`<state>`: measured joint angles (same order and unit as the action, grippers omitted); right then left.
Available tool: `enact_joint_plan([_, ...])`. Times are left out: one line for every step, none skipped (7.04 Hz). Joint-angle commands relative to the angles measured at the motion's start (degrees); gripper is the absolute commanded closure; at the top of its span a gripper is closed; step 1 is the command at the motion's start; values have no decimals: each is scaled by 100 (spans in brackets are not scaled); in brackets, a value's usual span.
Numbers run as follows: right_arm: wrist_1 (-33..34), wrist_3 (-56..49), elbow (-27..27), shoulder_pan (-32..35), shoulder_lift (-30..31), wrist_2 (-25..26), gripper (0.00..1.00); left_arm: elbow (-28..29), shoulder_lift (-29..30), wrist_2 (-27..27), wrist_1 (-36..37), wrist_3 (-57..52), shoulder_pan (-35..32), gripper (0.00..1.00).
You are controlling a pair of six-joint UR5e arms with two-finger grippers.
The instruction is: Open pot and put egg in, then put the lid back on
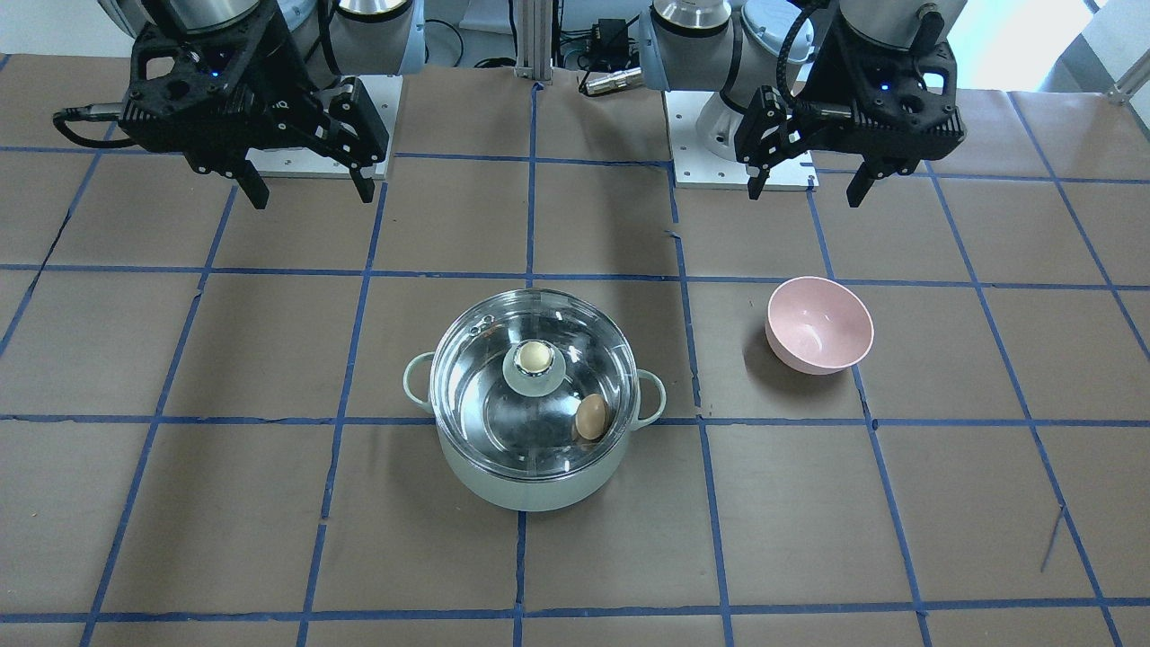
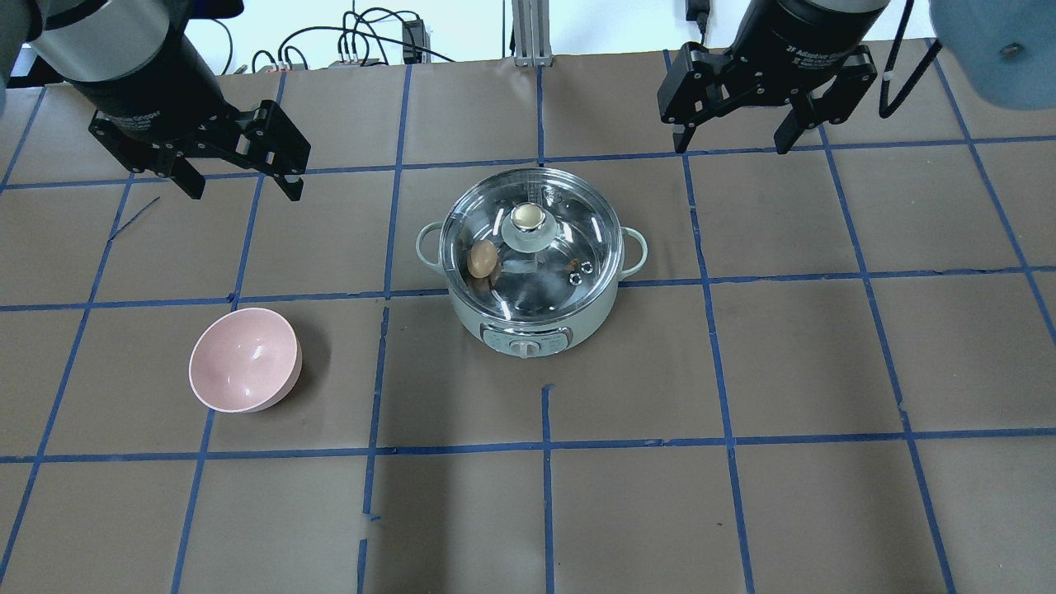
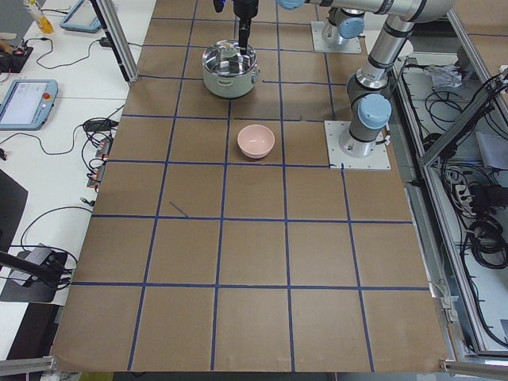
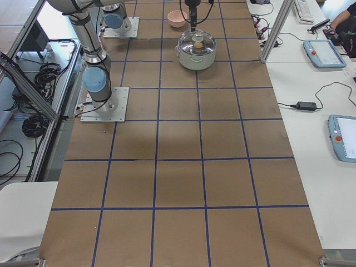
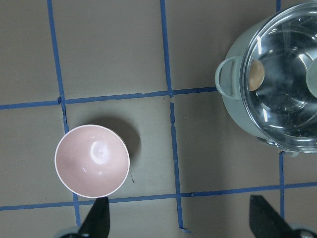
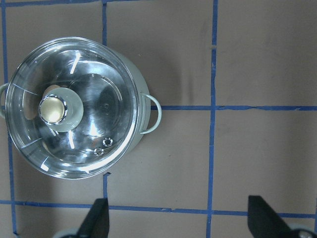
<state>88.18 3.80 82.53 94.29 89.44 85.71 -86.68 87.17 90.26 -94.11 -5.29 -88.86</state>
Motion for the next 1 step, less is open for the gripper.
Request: enact_joint_plan([59,-29,-26,-16,3,166,1,2,10,-9,15,-42,0,0])
